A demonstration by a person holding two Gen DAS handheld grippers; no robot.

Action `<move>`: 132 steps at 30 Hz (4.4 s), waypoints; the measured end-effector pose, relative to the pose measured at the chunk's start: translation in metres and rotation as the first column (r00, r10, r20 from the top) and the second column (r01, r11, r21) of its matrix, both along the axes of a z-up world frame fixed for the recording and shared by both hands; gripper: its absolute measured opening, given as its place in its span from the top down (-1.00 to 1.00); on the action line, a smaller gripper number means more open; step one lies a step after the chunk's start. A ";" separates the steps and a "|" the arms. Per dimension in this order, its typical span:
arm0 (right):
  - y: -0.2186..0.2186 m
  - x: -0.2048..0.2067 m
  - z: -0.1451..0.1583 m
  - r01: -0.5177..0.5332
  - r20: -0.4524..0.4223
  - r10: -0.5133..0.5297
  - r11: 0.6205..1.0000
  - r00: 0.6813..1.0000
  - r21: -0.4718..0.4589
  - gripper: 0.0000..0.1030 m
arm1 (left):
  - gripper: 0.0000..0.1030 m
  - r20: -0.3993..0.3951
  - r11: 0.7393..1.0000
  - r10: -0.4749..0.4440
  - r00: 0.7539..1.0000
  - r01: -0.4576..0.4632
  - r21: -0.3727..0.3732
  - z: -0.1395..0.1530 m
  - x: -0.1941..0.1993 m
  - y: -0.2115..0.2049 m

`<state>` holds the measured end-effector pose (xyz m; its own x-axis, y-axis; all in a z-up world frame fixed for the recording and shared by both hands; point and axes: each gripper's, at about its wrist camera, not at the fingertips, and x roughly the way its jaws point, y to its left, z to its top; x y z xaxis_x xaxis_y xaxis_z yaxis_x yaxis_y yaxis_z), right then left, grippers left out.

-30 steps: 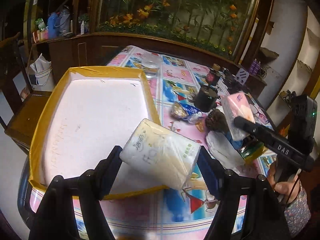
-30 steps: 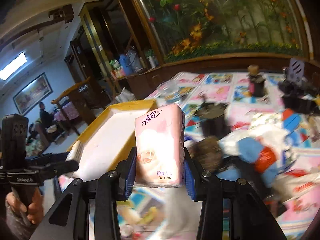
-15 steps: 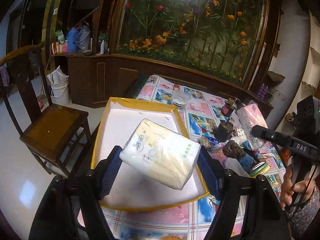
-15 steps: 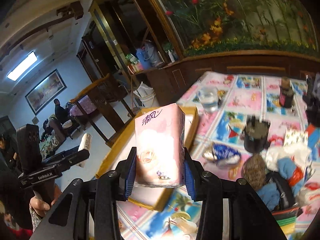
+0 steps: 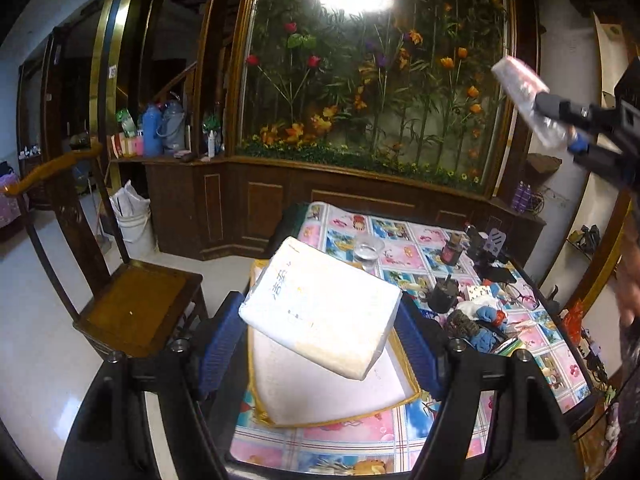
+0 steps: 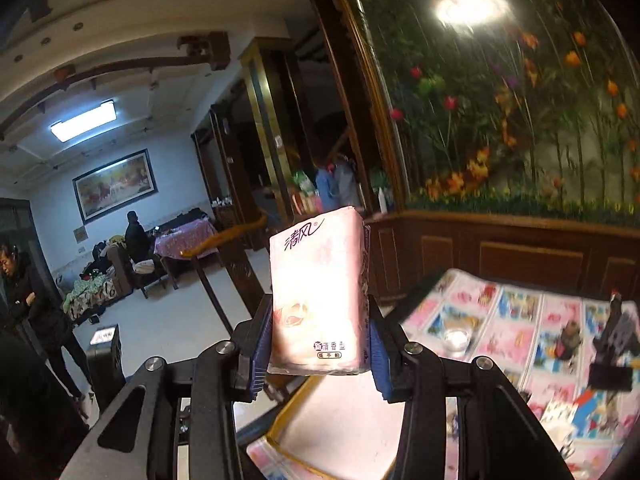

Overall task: Organize soft objects
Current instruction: 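Carry both tissue packs over the yellow-rimmed tray with both tools, then lower both packs into the tray and open both tools, then withdraw both tools from the tray back toward the pile, then move the left tool toward the blue Vinda tissue bag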

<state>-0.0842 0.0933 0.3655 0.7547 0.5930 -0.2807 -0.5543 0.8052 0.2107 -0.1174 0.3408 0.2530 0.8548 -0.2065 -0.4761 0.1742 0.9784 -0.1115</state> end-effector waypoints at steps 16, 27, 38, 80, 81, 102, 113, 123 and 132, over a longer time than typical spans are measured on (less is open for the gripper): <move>-0.006 -0.022 0.091 0.086 0.045 -0.086 0.996 0.995 -0.002 0.12 | -0.45 0.000 0.998 -0.041 0.999 0.041 0.051 0.076 0.004 0.013; 0.034 0.129 -0.130 0.005 -0.344 -0.044 0.994 0.938 -0.113 0.12 | -0.45 -0.208 0.996 -0.081 0.975 0.087 0.017 -0.019 0.091 -0.014; 0.050 0.269 -0.300 0.007 -0.600 -0.087 0.991 0.796 -0.134 0.11 | -0.45 -0.486 0.991 0.021 0.874 0.046 0.125 -0.165 0.246 -0.049; -0.239 0.059 -0.263 0.387 -0.094 -0.383 0.921 0.919 0.035 -0.98 | -0.73 -0.234 0.961 -0.226 0.946 0.256 0.106 -0.180 0.040 -0.234; -0.253 0.056 -0.263 0.430 -0.087 -0.426 0.902 0.901 0.040 -0.98 | -0.73 -0.229 0.955 -0.245 0.942 0.275 0.109 -0.186 0.035 -0.244; -0.358 0.039 -0.294 0.579 -0.369 -0.499 0.802 0.784 0.146 -0.97 | -0.73 -0.330 0.917 -0.314 0.890 0.375 0.137 -0.230 0.026 -0.287; -0.388 0.029 -0.304 0.596 -0.448 -0.452 0.760 0.771 0.260 -0.97 | -0.73 -0.449 0.946 -0.253 0.857 0.316 0.070 -0.240 0.057 -0.275; -0.379 0.030 -0.300 0.564 -0.443 -0.424 0.786 0.790 0.253 -0.97 | -0.73 -0.464 0.985 -0.134 0.875 0.171 0.037 -0.240 0.079 -0.213; -0.372 0.031 -0.299 0.554 -0.432 -0.422 0.795 0.797 0.246 -0.97 | -0.72 -0.437 0.967 -0.216 0.873 0.254 0.031 -0.191 0.103 -0.262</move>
<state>-0.0536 -0.2792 0.0669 0.8630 0.2751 -0.4237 0.0549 0.7826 0.6201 -0.0143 0.0786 0.0619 0.4964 -0.3181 -0.8077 0.3544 0.9236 -0.1459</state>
